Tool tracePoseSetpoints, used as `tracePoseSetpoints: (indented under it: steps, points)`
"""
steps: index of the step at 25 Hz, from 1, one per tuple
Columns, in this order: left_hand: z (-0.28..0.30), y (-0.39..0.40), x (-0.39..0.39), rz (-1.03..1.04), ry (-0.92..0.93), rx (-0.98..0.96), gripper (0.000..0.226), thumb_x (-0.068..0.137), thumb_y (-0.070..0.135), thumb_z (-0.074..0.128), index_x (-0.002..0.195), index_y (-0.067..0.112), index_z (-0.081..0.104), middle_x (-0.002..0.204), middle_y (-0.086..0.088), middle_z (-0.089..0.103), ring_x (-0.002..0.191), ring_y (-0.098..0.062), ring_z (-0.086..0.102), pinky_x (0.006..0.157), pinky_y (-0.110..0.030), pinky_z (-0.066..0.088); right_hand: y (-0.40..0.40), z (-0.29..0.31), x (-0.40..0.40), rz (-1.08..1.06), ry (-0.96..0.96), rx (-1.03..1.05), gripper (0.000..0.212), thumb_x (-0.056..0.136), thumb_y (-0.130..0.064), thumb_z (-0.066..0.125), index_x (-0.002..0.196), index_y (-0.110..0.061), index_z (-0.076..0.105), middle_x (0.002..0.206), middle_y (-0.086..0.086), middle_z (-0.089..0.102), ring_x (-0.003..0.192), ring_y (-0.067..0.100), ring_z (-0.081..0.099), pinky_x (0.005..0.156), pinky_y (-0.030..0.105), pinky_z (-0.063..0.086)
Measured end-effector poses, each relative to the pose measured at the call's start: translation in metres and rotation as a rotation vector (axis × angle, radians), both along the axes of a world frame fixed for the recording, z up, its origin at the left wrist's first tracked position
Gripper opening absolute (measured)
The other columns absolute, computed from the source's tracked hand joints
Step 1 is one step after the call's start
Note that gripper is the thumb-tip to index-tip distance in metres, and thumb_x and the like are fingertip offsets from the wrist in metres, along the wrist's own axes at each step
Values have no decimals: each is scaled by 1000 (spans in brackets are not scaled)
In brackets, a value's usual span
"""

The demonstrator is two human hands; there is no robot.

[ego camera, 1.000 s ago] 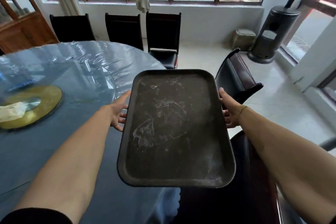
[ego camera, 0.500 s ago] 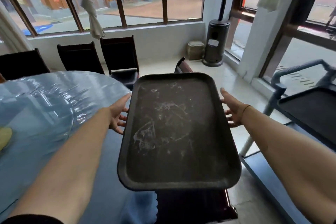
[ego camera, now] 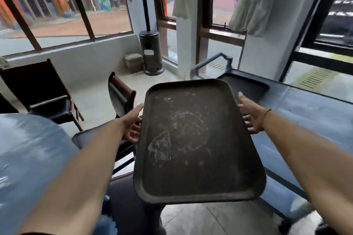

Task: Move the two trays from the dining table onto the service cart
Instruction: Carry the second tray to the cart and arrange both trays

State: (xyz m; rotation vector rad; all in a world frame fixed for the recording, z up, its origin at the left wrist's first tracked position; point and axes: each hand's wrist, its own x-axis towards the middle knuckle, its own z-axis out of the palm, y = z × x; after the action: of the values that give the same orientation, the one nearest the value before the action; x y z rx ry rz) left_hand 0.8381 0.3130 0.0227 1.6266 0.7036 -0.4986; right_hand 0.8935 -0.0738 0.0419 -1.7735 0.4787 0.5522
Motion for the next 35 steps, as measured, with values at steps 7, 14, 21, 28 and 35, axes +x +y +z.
tracePoseSetpoints:
  steps: [7,14,21,28,35]
  points:
    - [1,-149,52,-306,-3,65,80,79,83,43,109,11,60,112,-17,64,96,-32,64,79,-44,56,-152,-3,-56,-242,9,17,67,83,-83,30,99,-27,62,91,7,53,82,23,50,72,36,42]
    - [-8,-264,93,-523,12,65,81,78,82,46,108,8,61,93,-12,62,79,-27,65,58,-38,59,-245,-14,-98,-494,27,26,68,78,-87,35,102,-30,65,101,9,61,90,26,58,73,38,47]
    - [-31,-334,153,-719,-9,99,74,81,80,40,102,13,62,95,-13,63,82,-26,62,70,-36,55,-290,-27,-93,-653,71,-28,83,77,-88,33,111,-20,67,94,7,62,78,24,58,64,33,45]
    - [-38,-370,236,-825,13,116,67,83,82,36,76,18,54,61,-2,50,57,-18,56,62,-32,55,-300,-34,-39,-784,103,-67,80,73,-91,35,92,-18,63,80,5,56,59,19,48,53,28,39]
    - [-50,-402,315,-886,57,-10,64,81,81,47,71,18,49,54,-2,43,41,-16,42,45,-25,39,-312,-38,23,-896,121,-110,87,76,-90,32,113,-18,64,96,10,61,78,24,56,68,33,46]
